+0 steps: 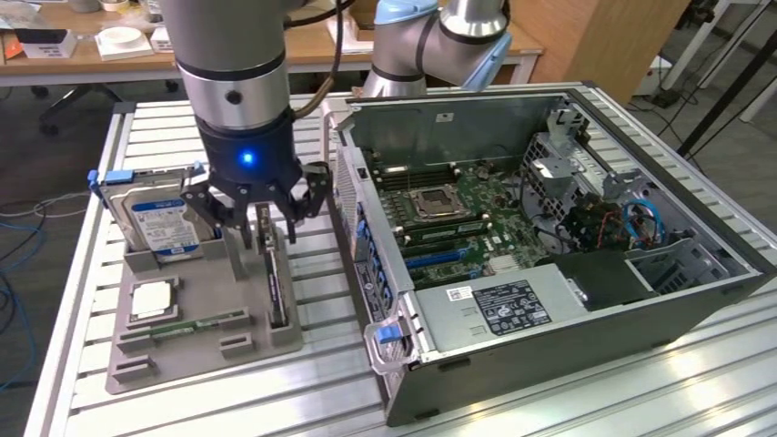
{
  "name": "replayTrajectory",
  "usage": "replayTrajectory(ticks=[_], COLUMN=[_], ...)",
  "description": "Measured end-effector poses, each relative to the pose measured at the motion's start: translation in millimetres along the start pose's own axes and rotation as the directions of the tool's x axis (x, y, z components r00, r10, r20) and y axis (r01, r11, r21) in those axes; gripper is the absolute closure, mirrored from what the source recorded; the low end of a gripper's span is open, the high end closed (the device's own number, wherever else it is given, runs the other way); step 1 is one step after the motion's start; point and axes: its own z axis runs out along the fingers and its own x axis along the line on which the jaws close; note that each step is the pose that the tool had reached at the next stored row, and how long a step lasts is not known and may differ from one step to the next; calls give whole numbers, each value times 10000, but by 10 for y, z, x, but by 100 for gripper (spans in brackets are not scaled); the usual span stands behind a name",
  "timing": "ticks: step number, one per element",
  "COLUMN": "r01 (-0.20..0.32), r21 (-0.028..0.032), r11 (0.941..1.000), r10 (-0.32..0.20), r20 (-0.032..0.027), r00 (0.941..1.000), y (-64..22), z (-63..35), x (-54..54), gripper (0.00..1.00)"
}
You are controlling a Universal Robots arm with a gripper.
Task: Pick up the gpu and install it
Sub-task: 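Pick up the gpu and move the gpu toward the slot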
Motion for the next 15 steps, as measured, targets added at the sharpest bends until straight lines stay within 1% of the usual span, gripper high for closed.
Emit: replayTrajectory(ticks=[15], r01=[2], r21=[0], r11=[10000], r10=[-2], r20=[-1], r00=[10000], y=[-26], z=[132], x=[1], gripper=[47])
